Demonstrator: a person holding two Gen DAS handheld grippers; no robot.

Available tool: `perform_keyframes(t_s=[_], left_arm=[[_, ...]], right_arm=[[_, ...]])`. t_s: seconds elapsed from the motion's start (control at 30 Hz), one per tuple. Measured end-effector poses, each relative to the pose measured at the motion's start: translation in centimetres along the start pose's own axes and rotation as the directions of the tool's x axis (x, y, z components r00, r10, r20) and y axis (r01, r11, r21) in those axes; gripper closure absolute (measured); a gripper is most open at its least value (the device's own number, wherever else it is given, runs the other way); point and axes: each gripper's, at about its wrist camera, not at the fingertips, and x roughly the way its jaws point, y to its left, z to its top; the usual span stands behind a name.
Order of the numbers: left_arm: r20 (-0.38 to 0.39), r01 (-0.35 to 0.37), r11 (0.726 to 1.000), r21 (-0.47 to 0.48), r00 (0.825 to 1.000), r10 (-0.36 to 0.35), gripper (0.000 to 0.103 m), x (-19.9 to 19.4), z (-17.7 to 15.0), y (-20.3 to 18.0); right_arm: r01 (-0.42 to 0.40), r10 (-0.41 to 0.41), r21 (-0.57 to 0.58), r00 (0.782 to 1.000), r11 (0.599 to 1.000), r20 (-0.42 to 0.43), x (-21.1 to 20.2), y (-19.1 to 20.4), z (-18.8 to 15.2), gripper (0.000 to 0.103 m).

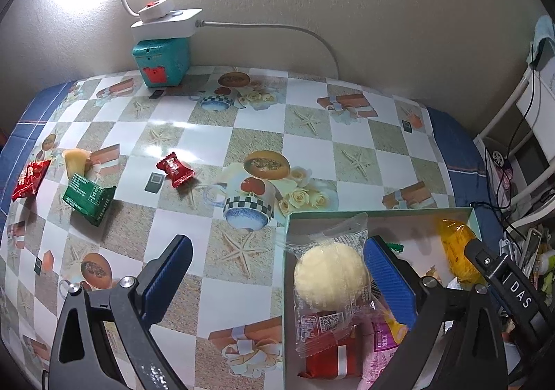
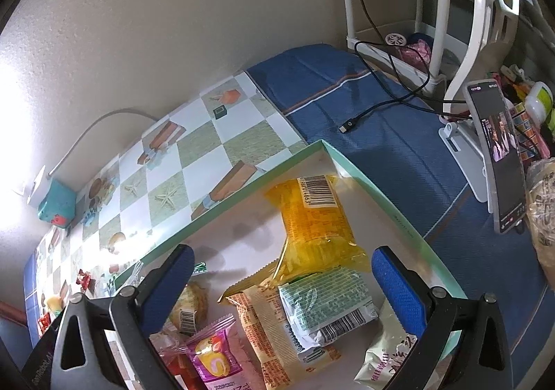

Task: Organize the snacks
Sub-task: 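Move both tools back over the remaining snacks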

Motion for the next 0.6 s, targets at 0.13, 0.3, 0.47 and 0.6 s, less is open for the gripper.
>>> perform_keyframes(t_s=[0.13,0.3,0.47,0.6], left_arm=[[0.0,0.008,1.0,-0.028,1.0,-0.008,0.004,-0.2,-0.1,0.4],[-0.006,-0.003,0.999,-0.039,1.0,0.003,0.004,-0.4,0.1,0.8],[-0.023,0.004,0.997,-0.074,1.0,-0.006,0.004,-0.4,0.4,1.9],[-0.02,0.014,0.993,-0.119,1.0,-0.017,0.004,-0.4,1.0,3.6]], right_arm=[[-0.002,0.002,-0.015,1.0,1.0,0.001,-0.2,0.5,-0.1,0.0],[-0.003,0.003,-0.029,1.0,1.0,0.003,-0.4,1.2,-0.3,0.0],[-0.004,0.005,-0.051,1.0,0.999,0.002,-0.5,2.3,-0.5,0.0],[-0.006,0.006,-0.08,1.0,0.997,0.0,-0.5,3.8,-0.9,0.0]])
